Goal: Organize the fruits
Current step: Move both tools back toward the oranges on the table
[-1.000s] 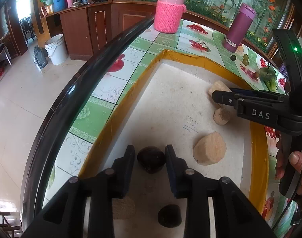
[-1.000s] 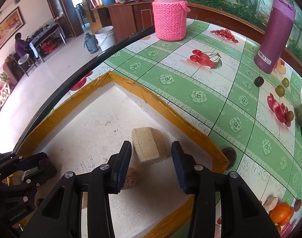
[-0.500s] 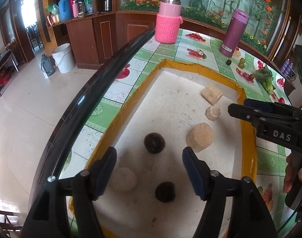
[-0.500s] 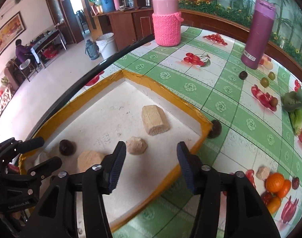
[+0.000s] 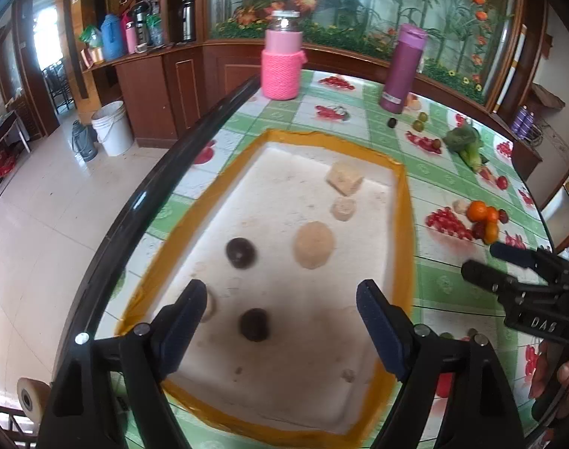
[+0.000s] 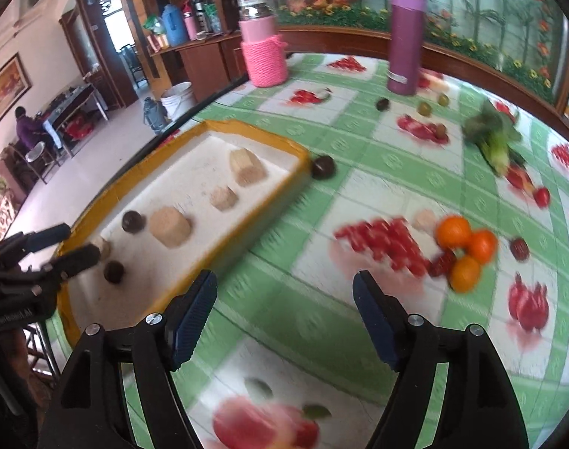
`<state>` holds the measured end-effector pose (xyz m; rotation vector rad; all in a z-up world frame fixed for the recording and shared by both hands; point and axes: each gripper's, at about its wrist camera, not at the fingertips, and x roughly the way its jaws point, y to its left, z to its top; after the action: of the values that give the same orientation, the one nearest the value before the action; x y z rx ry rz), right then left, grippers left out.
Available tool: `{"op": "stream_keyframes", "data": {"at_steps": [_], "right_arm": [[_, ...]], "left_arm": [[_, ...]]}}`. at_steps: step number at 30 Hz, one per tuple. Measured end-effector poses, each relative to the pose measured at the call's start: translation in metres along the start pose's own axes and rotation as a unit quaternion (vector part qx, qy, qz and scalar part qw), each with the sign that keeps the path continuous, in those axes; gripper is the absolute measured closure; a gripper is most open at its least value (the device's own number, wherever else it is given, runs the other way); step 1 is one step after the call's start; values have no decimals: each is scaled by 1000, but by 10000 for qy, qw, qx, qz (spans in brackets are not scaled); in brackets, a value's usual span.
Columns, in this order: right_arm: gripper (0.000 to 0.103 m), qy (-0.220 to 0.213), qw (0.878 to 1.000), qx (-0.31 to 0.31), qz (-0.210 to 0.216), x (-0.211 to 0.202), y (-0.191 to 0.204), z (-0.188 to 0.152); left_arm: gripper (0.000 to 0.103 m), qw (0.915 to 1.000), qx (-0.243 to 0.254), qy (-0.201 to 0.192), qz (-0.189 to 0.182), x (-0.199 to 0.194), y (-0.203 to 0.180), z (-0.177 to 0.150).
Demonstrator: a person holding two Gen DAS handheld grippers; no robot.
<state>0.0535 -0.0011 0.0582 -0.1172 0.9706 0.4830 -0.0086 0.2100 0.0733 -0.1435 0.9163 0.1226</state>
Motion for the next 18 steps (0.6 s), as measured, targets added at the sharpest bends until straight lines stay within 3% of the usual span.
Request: {"op": "stream_keyframes", "data": {"at_steps": [9, 14, 18], "right_arm": [[28, 48, 9953, 853, -452, -31, -83, -55], [28, -84, 9929, 1050, -561, -41, -115, -60], [28, -183, 9941, 1015, -346, -30, -129, -46]], "left_arm": [[17, 9975, 595, 33, -383, -8, -69, -4], [17, 9943, 922, 157, -514, -7, -103, -15], [17, 9928, 1016, 317, -550, -4, -119, -22]]}}
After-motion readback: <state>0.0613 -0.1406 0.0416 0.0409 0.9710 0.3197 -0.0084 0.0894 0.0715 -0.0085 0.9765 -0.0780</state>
